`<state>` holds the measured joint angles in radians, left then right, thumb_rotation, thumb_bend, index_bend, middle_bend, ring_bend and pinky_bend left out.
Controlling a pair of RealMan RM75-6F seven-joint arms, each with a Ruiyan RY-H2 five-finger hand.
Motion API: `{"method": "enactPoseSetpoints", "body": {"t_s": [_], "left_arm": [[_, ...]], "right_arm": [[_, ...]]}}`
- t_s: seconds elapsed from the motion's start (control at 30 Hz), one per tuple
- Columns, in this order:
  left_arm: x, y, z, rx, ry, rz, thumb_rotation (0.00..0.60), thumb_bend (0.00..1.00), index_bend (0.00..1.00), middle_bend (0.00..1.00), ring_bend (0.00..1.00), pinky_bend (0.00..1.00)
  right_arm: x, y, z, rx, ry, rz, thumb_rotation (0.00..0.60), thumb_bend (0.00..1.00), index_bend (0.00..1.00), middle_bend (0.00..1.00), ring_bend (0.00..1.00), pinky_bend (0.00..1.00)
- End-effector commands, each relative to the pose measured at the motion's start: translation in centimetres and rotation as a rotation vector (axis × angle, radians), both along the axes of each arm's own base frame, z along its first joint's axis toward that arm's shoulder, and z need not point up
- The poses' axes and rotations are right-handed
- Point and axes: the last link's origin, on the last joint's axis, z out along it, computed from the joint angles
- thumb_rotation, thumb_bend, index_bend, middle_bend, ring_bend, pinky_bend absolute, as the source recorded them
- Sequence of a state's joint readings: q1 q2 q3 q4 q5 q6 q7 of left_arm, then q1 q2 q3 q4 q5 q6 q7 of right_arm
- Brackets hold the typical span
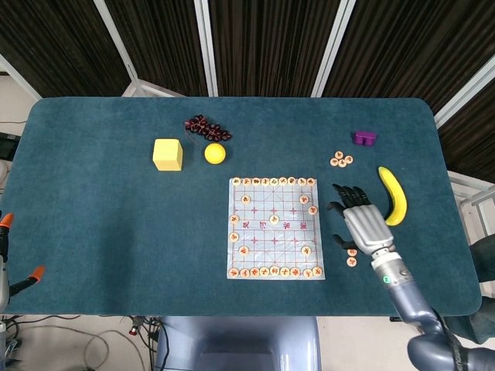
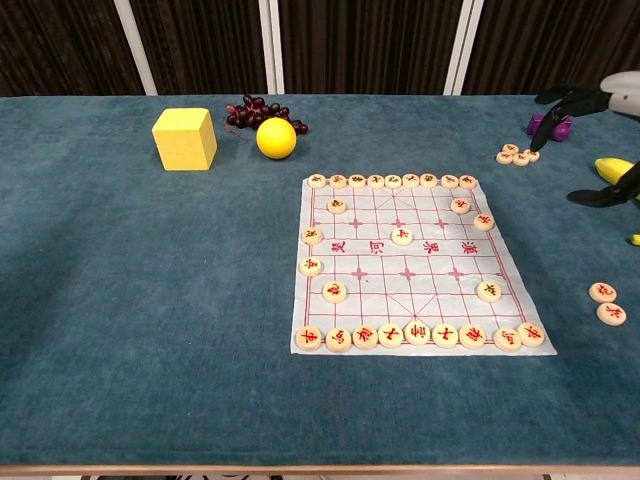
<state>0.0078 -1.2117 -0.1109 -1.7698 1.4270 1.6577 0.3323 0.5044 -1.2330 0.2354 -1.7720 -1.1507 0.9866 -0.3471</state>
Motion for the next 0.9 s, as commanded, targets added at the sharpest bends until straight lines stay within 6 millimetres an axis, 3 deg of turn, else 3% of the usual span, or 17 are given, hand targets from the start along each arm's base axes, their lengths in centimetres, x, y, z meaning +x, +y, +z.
{"method": "enactPoseSetpoints", "body": {"t_s": [0.03, 0.4, 0.9], "left_arm": [[0.0, 0.0, 0.0, 0.0, 0.0, 0.002, 0.6, 0.03, 0.05, 0.0, 0.0, 0.07], [-0.1, 0.2, -0.3, -0.007, 0.0, 0.007, 0.6, 0.03, 0.05, 0.0, 0.0, 0.07], [-0.2, 0.3, -0.2, -0.01, -0.005, 0.012, 0.6, 0.03, 0.05, 0.0, 0.0, 0.07]], "right_arm": [[1.7, -1.2, -2.2, 0.032, 0.018, -0.003, 0.6, 0.37, 0.31, 0.0, 0.0, 0.04], [5.5, -4.1, -7.5, 0.04, 0.061, -0.038, 0.6, 0.37, 0.31, 0.0, 0.0, 0.04], [7.4, -5.6, -11.8, 0.079, 0.048, -0.11, 0.6, 0.37, 0.31, 0.0, 0.0, 0.04]]}}
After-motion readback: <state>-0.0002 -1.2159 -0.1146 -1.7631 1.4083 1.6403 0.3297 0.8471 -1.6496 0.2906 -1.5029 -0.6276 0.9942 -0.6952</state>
